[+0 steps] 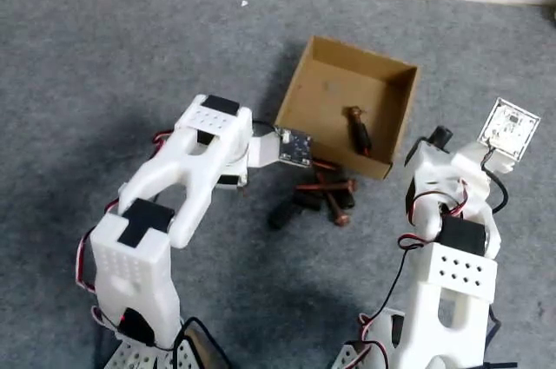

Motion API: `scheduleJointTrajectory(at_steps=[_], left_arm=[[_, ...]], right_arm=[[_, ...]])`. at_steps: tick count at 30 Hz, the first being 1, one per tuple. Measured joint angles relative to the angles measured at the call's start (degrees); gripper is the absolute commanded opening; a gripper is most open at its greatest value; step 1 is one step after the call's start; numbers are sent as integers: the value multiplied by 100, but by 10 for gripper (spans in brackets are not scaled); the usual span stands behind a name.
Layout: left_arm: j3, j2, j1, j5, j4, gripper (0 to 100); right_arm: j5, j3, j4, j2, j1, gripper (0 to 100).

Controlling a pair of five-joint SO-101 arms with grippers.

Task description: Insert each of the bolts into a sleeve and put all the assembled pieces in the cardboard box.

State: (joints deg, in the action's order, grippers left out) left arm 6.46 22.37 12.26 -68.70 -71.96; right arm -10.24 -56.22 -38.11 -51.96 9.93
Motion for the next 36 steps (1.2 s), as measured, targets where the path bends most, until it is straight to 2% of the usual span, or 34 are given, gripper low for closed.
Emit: scheduleJointTrajectory(at_steps=[3,9,14,18,23,31,36], left_arm=[[88,-343,9,396,-290,5],[730,-1398,9,1644,-316,8],[1459,-2418,9,2989,334,8],[2040,-3182,18,3754,695,8],[2532,-4035,44,4774,923,8],[2936,-5398,53,7218,993,5],[3569,-6215,62,7912,1837,5]], right_arm=[[0,0,0,0,0,6],[0,0,-229,0,0,6],[0,0,-527,-308,0,6],[123,0,-659,-844,-360,6],[466,-343,-677,-1451,-1169,6],[501,-492,-677,-1855,-1793,6],[501,-659,-677,-1908,-2171,6]])
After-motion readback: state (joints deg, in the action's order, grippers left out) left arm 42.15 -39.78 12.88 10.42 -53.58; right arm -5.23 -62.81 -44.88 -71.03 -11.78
